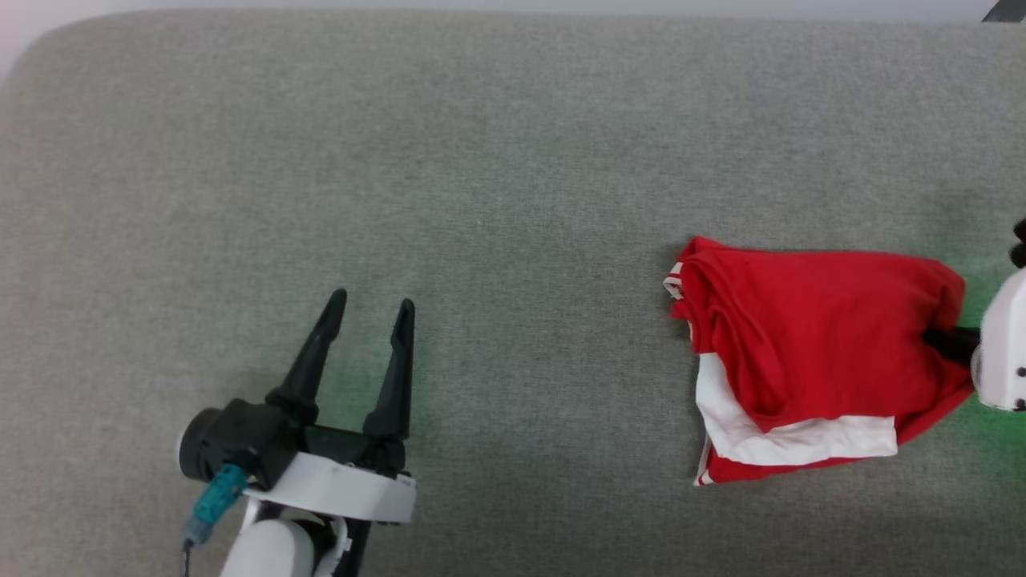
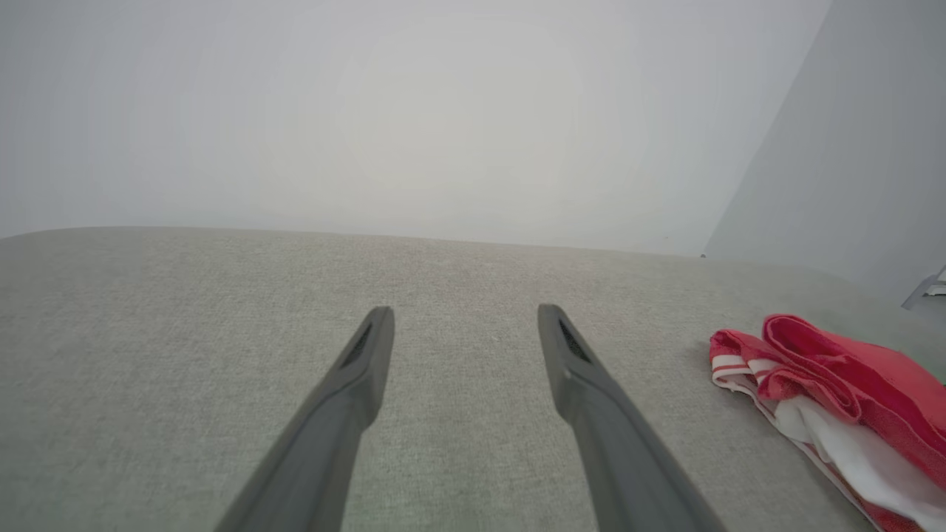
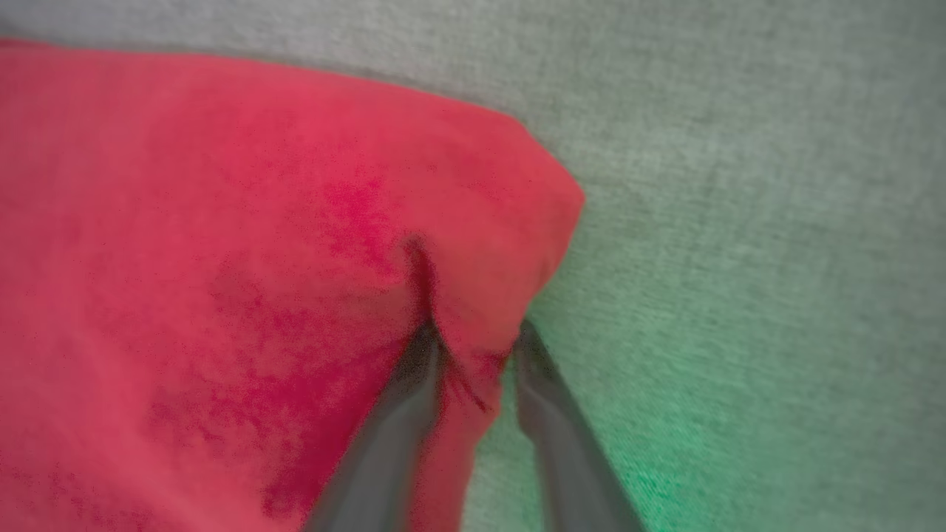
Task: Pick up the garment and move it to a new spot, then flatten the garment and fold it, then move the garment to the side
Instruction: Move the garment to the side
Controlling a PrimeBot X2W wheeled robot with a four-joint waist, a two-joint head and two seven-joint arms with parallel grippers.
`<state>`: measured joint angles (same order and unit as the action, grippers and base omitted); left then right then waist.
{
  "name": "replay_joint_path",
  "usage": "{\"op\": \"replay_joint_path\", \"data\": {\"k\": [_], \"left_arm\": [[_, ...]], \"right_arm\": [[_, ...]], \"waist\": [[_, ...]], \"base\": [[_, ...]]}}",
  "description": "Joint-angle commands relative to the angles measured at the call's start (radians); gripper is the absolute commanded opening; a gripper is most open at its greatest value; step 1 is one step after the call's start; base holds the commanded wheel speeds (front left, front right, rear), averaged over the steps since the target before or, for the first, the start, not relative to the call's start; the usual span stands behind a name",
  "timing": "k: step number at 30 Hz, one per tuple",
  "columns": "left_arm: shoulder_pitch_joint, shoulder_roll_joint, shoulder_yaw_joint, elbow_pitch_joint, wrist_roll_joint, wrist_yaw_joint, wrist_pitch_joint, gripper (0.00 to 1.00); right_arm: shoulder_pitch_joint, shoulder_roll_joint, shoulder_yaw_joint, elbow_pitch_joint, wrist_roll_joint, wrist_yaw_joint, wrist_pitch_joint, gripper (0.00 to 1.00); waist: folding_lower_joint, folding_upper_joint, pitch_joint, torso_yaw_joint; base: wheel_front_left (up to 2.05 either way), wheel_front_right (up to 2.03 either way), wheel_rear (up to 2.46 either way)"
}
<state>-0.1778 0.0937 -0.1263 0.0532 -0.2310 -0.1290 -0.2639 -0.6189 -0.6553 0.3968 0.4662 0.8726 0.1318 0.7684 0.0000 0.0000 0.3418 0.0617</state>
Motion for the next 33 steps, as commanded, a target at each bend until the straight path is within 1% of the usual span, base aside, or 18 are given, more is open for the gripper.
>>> {"op": "replay_joint_path", "data": {"k": [1, 5, 9, 14, 17, 22, 26, 30, 33], "left_arm": [[-0.01, 0.007, 0.005, -0.002, -0.005, -0.002, 0.0, 1.0], [-0.025, 0.026, 0.001, -0.011, -0.005, -0.002, 0.0, 1.0], [-0.063, 0.052, -0.025, -0.011, -0.002, -0.002, 0.0, 1.0], [-0.142, 0.088, -0.082, 0.0, 0.003, -0.002, 0.0, 1.0], [-0.214, 0.105, -0.127, 0.015, 0.002, -0.002, 0.0, 1.0], [-0.37, 0.121, -0.208, 0.051, 0.002, -0.002, 0.0, 1.0], [-0.498, 0.134, -0.27, 0.083, -0.001, -0.002, 0.0, 1.0], [-0.605, 0.147, -0.323, 0.112, -0.004, -0.002, 0.0, 1.0], [-0.665, 0.15, -0.348, 0.122, -0.006, -0.002, 0.0, 1.0]], "right_arm": [[0.038, 0.035, 0.038, 0.021, 0.009, -0.003, -0.017, 0.0], [0.03, -0.012, 0.021, -0.011, 0.032, -0.004, -0.097, 0.0], [0.027, -0.062, -0.016, -0.041, 0.069, -0.003, -0.191, 0.0], [0.045, -0.119, -0.069, -0.017, 0.098, -0.002, -0.304, 0.0], [0.055, -0.147, -0.1, 0.031, 0.093, -0.002, -0.373, 0.0], [0.015, -0.165, -0.138, 0.141, 0.073, -0.002, -0.496, 0.0], [-0.075, -0.153, -0.158, 0.247, 0.034, -0.002, -0.595, 0.0], [-0.195, -0.141, -0.164, 0.363, -0.012, -0.002, -0.678, 0.0], [-0.273, -0.134, -0.151, 0.45, -0.058, -0.002, -0.723, 0.0]], "waist": [[0.0, 0.0, 0.001, -0.015], [0.0, 0.0, 0.008, -0.059], [0.0, 0.0, 0.028, -0.119], [0.0, 0.0, 0.064, -0.201], [0.0, 0.0, 0.093, -0.246], [0.0, 0.0, 0.155, -0.295], [0.0, 0.0, 0.217, -0.322], [0.0, 0.0, 0.275, -0.329], [0.0, 0.0, 0.309, -0.325]], "base": [[0.0, 0.0, 0.0], [0.0, 0.0, 0.0], [0.0, 0.0, 0.0], [0.0, 0.0, 0.0], [0.0, 0.0, 0.0], [0.0, 0.0, 0.0], [0.0, 0.0, 0.0], [0.0, 0.0, 0.0], [0.0, 0.0, 0.0]]}}
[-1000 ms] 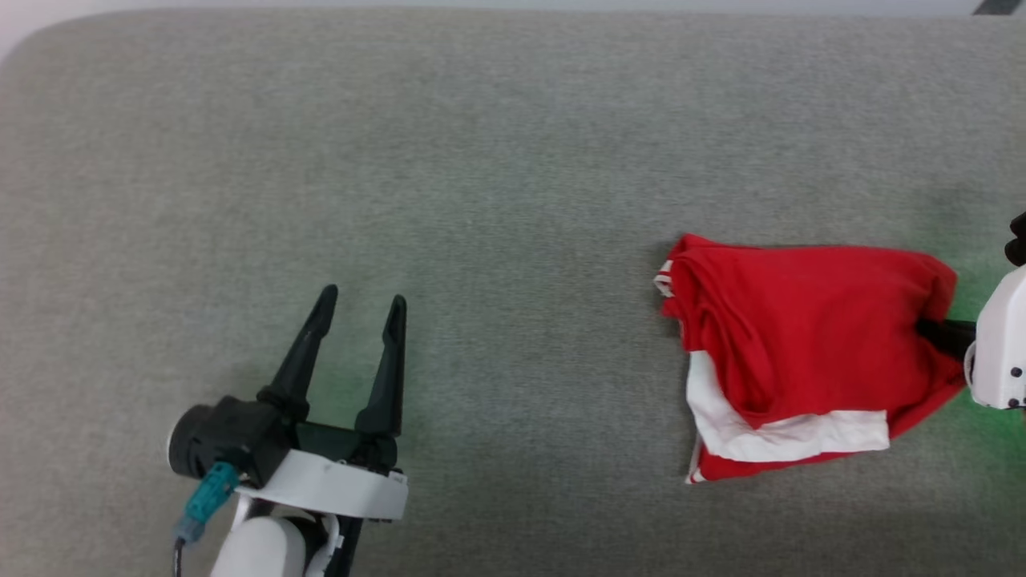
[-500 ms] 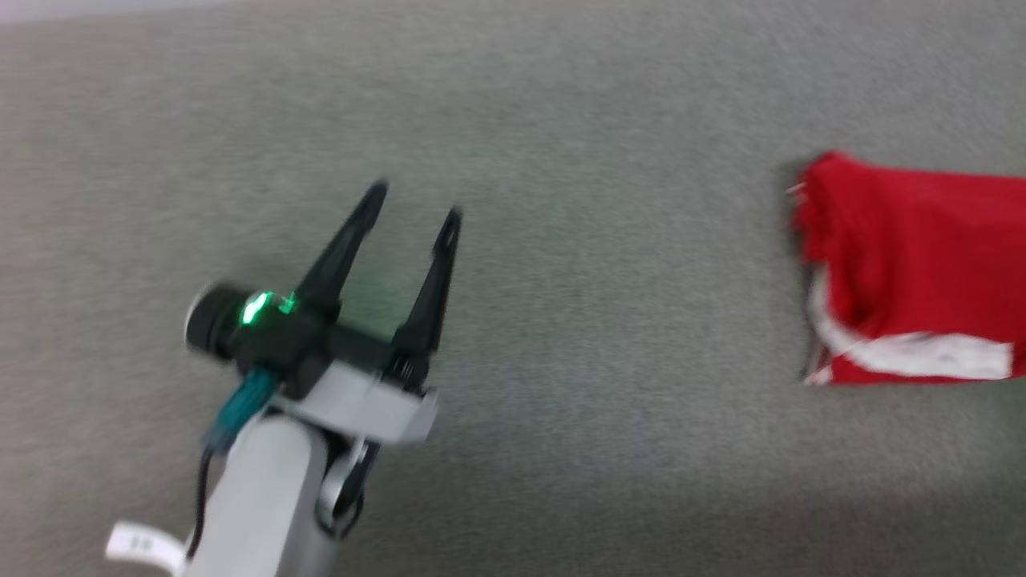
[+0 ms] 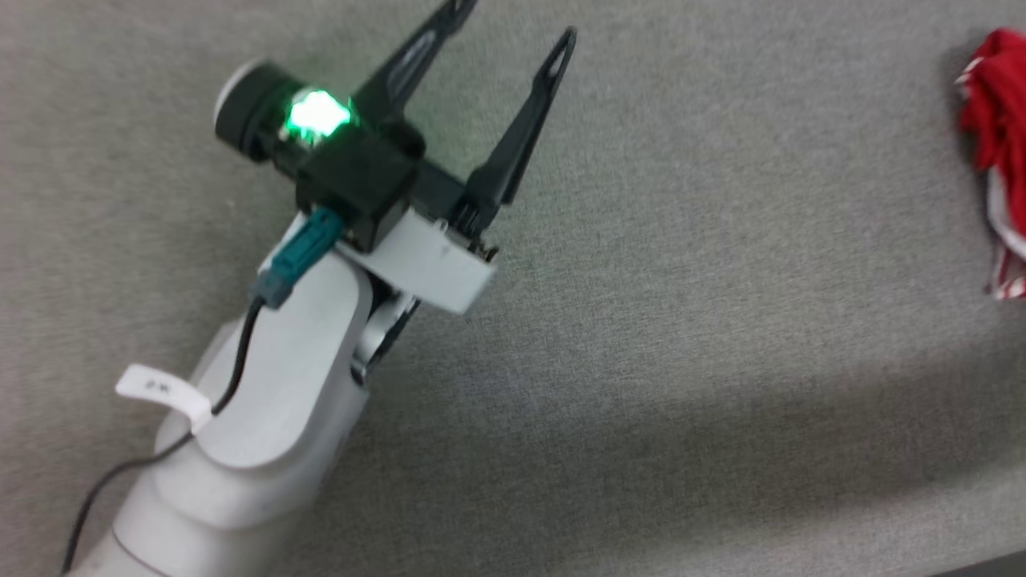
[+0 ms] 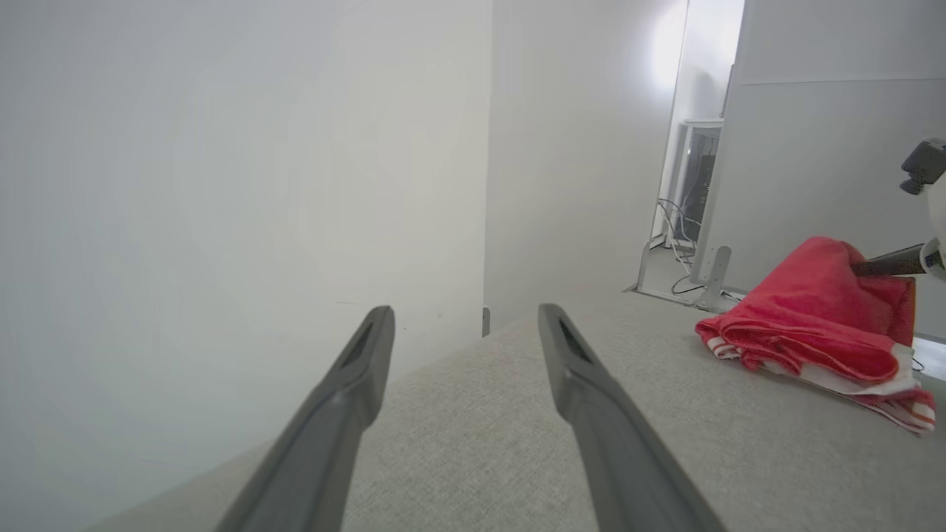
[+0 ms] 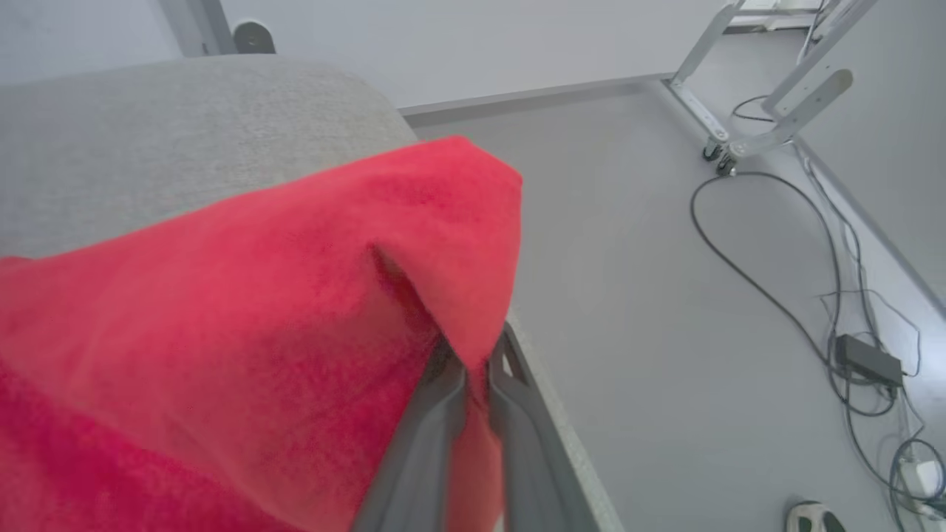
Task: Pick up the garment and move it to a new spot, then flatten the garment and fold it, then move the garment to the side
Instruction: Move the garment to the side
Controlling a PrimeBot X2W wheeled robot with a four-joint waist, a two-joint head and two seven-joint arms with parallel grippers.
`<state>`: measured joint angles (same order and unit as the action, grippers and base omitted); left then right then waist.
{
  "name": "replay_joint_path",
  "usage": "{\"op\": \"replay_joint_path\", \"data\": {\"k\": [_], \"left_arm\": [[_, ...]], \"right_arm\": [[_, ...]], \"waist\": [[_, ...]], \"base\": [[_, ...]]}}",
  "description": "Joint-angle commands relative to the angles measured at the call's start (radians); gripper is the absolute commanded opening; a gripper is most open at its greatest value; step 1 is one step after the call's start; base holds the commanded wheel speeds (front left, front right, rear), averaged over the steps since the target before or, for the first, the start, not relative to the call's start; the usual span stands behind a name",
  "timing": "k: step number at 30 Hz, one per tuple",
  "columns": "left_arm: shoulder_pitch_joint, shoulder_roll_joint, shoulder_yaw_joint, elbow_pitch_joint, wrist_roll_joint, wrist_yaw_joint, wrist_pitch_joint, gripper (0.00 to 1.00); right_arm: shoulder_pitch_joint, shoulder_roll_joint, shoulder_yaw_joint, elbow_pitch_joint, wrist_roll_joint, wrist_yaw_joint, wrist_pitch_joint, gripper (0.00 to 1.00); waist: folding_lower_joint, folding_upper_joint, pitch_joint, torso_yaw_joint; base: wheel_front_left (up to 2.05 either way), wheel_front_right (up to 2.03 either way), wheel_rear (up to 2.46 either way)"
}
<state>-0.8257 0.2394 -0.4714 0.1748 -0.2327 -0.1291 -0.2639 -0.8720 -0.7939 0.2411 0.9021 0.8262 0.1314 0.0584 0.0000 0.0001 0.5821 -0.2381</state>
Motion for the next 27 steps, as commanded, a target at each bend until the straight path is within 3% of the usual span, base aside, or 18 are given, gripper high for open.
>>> {"op": "replay_joint_path", "data": {"k": [1, 14, 16, 17, 22, 27], "left_arm": [[-0.034, 0.004, -0.011, 0.003, -0.004, -0.002, 0.0, 1.0], [-0.106, 0.012, -0.043, -0.002, 0.002, -0.002, 0.0, 1.0], [-0.098, 0.014, -0.041, -0.004, 0.003, -0.002, 0.0, 1.0], [-0.092, 0.015, -0.039, -0.003, 0.003, -0.002, 0.0, 1.0], [-0.064, 0.005, -0.028, -0.003, 0.003, -0.002, 0.0, 1.0], [0.008, -0.013, 0.003, 0.004, -0.006, -0.002, 0.0, 1.0]], "right_arm": [[-0.046, 0.006, 0.009, 0.042, -0.023, -0.002, -0.026, 0.0], [-0.221, 0.063, 0.056, 0.293, -0.108, -0.002, -0.159, 0.0], [-0.229, 0.068, 0.063, 0.317, -0.113, -0.002, -0.173, 0.5], [-0.232, 0.071, 0.066, 0.326, -0.116, -0.002, -0.178, 1.0], [-0.232, 0.065, 0.093, 0.343, -0.13, -0.002, -0.207, 1.0], [-0.187, 0.077, 0.16, 0.284, -0.132, -0.002, -0.226, 1.0]], "waist": [[0.0, -0.0001, 0.079, -0.022], [0.0, -0.0001, 0.12, 0.0], [0.0, -0.0001, 0.115, 0.001], [0.0, -0.0001, 0.111, 0.001], [0.0, -0.0001, 0.072, 0.005], [0.0, -0.0001, -0.013, 0.026]], "base": [[0.0, 0.0, 0.0], [0.0, 0.0, 0.0], [0.0, 0.0, 0.0], [0.0, 0.0, 0.0], [0.0, 0.0, 0.0], [0.0, 0.0, 0.0]]}}
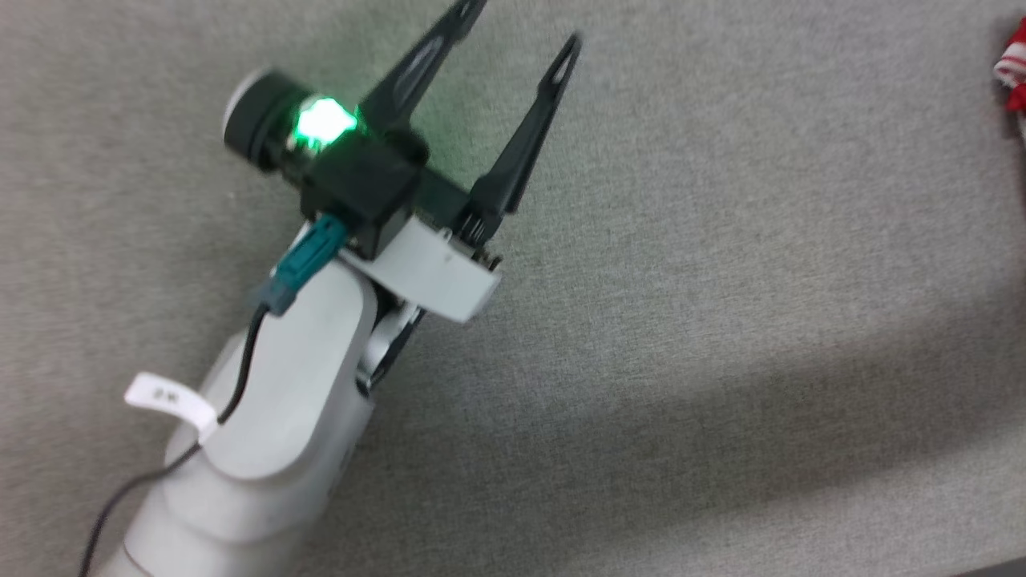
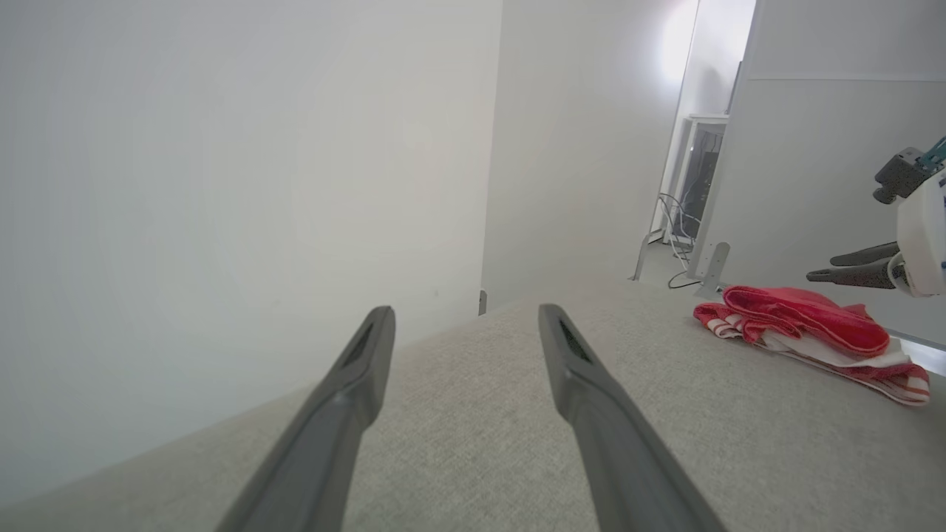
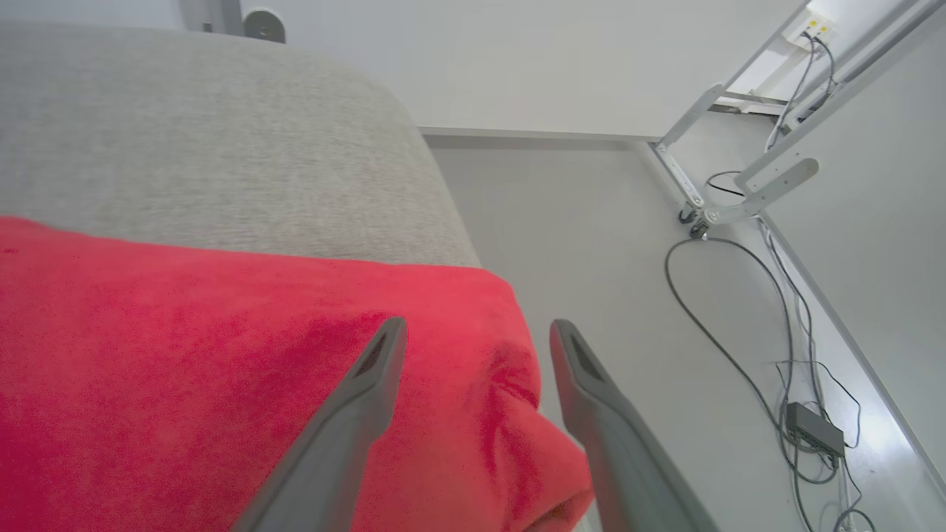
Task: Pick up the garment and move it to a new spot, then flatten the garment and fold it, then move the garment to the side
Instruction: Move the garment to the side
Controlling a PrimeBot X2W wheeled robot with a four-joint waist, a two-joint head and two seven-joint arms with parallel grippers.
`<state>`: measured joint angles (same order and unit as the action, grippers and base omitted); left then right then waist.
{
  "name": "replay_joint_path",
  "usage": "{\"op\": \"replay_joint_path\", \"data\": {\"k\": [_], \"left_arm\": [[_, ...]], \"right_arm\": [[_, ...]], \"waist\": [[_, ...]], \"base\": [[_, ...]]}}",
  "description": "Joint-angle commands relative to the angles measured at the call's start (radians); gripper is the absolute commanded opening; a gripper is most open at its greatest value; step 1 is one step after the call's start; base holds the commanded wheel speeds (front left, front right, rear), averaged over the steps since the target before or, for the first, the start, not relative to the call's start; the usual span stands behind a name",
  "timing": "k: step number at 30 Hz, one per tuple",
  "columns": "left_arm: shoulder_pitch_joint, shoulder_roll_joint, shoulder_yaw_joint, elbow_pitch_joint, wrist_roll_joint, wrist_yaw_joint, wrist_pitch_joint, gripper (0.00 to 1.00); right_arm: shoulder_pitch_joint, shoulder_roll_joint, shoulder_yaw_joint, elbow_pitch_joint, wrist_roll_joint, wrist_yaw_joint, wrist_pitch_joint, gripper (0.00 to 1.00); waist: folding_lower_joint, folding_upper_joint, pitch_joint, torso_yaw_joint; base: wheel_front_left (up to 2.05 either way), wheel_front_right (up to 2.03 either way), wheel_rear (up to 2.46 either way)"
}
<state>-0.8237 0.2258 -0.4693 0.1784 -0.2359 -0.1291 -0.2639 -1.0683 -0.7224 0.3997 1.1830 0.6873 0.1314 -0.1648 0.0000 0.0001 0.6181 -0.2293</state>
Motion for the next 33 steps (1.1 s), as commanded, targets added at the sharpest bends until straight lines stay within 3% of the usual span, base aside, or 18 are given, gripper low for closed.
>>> {"op": "replay_joint_path", "data": {"k": [1, 11, 19, 24, 33], "left_arm": [[0.026, -0.005, 0.01, 0.002, -0.004, -0.002, 0.0, 1.0], [0.285, -0.035, 0.141, 0.032, -0.001, -0.002, 0.0, 1.0], [0.502, -0.076, 0.26, 0.065, -0.001, -0.002, 0.0, 1.0], [0.611, -0.083, 0.314, 0.08, -0.013, -0.002, 0.0, 1.0], [0.77, -0.089, 0.408, 0.046, -0.025, -0.002, 0.0, 1.0]], "right_arm": [[0.02, 0.009, 0.016, -0.019, 0.014, -0.002, -0.006, 1.0], [0.166, 0.052, 0.183, -0.222, 0.066, -0.002, -0.058, 1.0], [0.358, 0.086, 0.214, -0.363, 0.101, -0.002, -0.099, 1.0], [0.485, 0.12, 0.105, -0.482, 0.057, -0.002, -0.1, 1.0], [0.719, 0.252, -0.098, -0.681, -0.118, -0.002, -0.101, 1.0]], "waist": [[0.0, -0.0001, -0.069, 0.025], [0.0, -0.0001, -0.281, 0.132], [0.0, -0.0001, -0.448, 0.223], [0.0, -0.0001, -0.53, 0.25], [0.0, -0.0001, -0.618, 0.259]], "base": [[0.0, 0.0, 0.0], [0.0, 0.0, 0.0], [0.0, 0.0, 0.0], [0.0, 0.0, 0.0], [0.0, 0.0, 0.0]]}}
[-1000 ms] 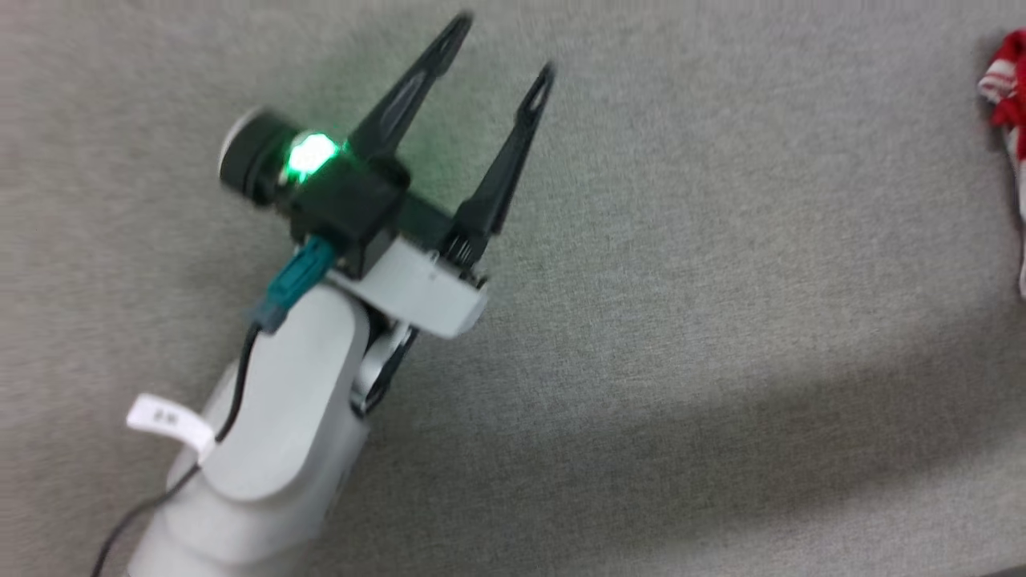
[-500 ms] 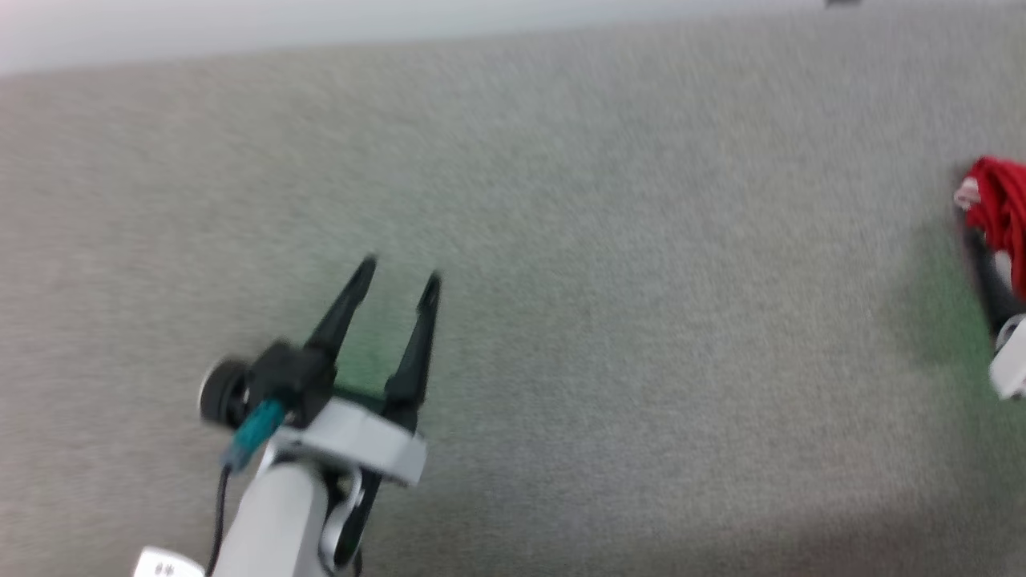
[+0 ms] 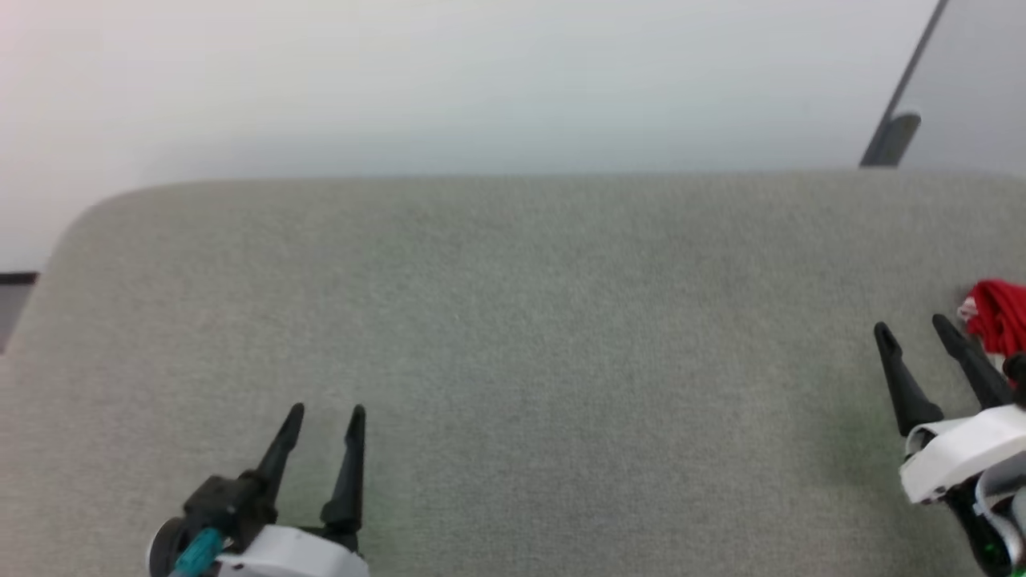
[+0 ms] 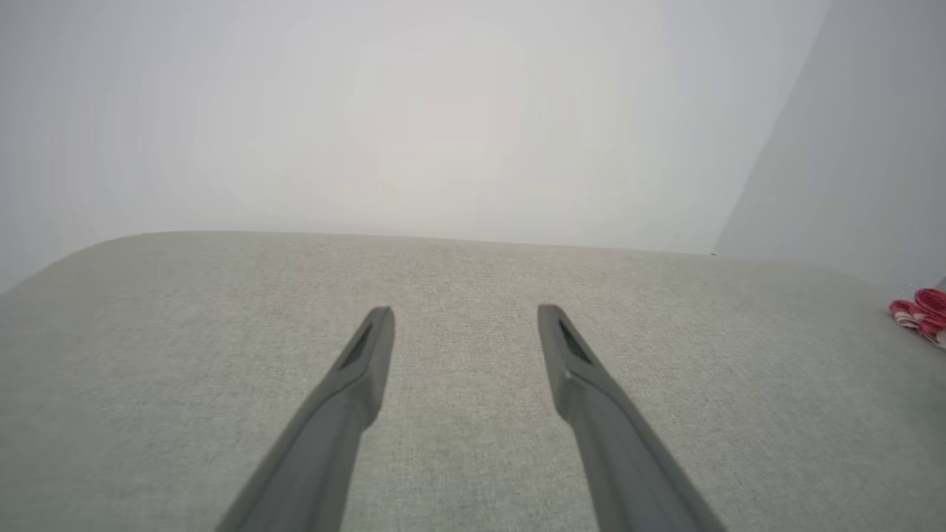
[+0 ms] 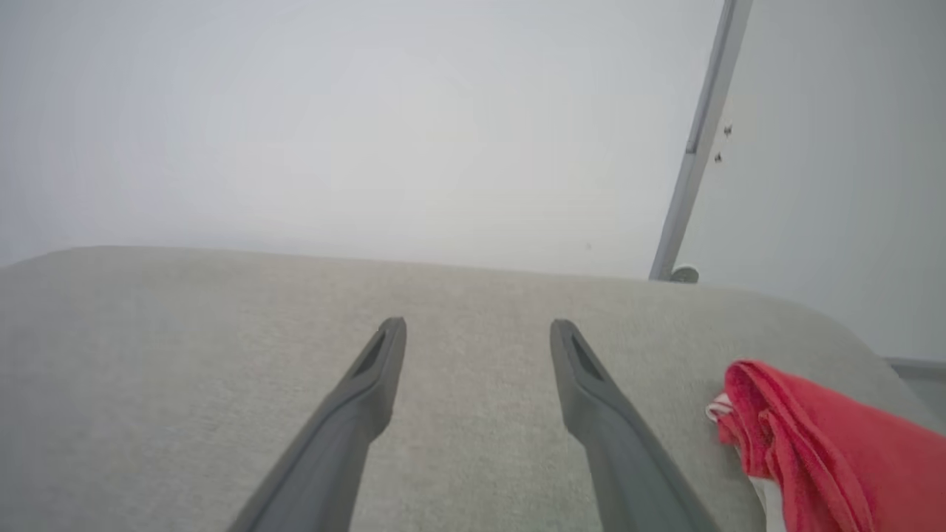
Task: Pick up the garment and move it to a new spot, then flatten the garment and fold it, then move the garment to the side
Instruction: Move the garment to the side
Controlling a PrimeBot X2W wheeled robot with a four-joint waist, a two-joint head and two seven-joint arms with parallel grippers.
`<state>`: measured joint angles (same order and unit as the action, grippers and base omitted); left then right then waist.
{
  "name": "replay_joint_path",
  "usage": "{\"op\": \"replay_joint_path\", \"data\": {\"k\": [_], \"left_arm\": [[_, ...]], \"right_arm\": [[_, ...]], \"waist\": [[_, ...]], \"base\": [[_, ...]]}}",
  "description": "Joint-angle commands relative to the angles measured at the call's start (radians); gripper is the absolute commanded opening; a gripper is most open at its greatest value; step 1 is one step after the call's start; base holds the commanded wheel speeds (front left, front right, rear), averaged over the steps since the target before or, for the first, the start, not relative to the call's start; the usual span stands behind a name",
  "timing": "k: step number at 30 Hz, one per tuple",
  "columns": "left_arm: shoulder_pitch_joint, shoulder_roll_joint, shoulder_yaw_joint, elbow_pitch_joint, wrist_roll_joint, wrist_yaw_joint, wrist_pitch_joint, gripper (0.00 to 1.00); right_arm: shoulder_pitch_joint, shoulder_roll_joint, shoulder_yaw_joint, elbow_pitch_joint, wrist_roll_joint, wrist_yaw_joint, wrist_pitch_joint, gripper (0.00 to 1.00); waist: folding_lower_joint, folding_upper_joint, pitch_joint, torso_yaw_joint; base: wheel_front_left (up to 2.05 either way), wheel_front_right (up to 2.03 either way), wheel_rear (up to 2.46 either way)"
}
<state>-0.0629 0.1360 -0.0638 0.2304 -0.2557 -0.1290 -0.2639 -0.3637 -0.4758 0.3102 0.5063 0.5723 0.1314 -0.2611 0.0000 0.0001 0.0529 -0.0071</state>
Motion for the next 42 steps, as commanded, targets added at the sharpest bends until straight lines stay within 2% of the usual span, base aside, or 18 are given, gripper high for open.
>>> {"op": "replay_joint_path", "data": {"k": [1, 9, 22, 42], "left_arm": [[0.021, 0.0, 0.014, -0.015, -0.003, -0.002, 0.0, 1.0], [0.12, -0.009, 0.066, -0.096, 0.01, -0.002, 0.0, 1.0], [0.221, -0.019, 0.08, -0.197, 0.013, -0.002, 0.0, 1.0], [0.232, -0.011, 0.071, -0.204, -0.005, -0.002, 0.0, 1.0]], "right_arm": [[0.037, 0.022, -0.024, -0.027, -0.019, -0.002, -0.005, 1.0], [0.177, 0.08, -0.157, -0.157, -0.106, -0.002, -0.005, 1.0], [0.38, 0.149, -0.321, -0.326, -0.142, -0.002, -0.005, 1.0], [0.428, 0.178, -0.333, -0.37, -0.142, -0.002, -0.005, 1.0]], "waist": [[0.0, -0.0001, -0.056, 0.037], [0.0, -0.0001, -0.082, 0.043], [0.0, -0.0001, -0.103, 0.081], [0.0, -0.0001, -0.119, 0.096]], "base": [[0.0, 0.0, 0.0], [0.0, 0.0, 0.0], [0.0, 0.0, 0.0], [0.0, 0.0, 0.0]]}}
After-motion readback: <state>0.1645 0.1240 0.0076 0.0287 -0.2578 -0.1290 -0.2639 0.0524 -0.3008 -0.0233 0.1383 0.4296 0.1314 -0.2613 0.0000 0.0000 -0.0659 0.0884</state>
